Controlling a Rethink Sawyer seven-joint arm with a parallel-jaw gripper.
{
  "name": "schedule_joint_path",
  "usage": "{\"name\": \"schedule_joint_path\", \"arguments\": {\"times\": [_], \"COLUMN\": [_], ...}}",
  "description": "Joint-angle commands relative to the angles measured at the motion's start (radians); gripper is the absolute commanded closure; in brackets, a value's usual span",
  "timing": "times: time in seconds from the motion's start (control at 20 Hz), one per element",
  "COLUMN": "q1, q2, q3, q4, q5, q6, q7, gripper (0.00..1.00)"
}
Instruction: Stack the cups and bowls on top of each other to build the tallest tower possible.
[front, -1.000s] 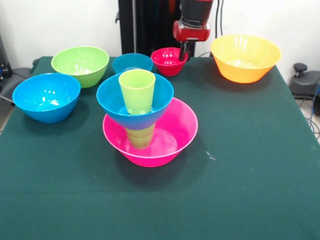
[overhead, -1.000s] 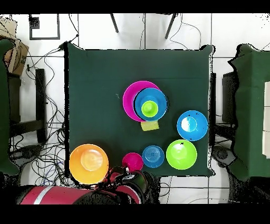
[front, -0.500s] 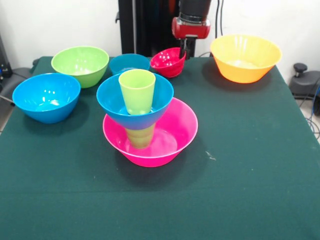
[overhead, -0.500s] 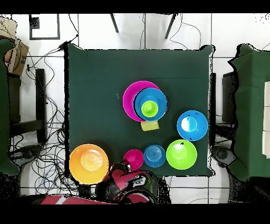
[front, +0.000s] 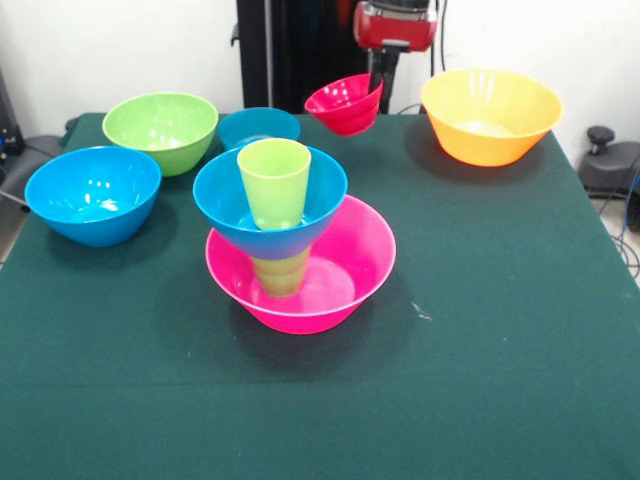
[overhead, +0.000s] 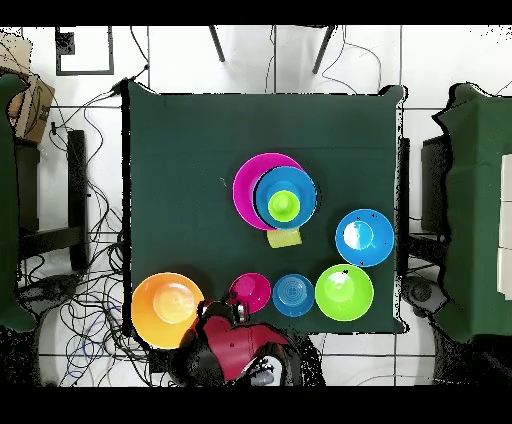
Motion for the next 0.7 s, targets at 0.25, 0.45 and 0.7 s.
{"name": "schedule_joint_path", "arguments": {"times": [0.25,0.45,0.7], "q1": [0.103,0.116,0.086], "q2": [-0.154,-0.218,-0.273], "q3": [0.028,0.02,0.053], "q4": [-0.046,-0.102,-0.155], "q5": [0.106,0.116,0.107], "q6": [0.274,0.411,0.576], "q7": [0.108,0.061,-0.007], "gripper": [1.0,1.0,1.0]}}
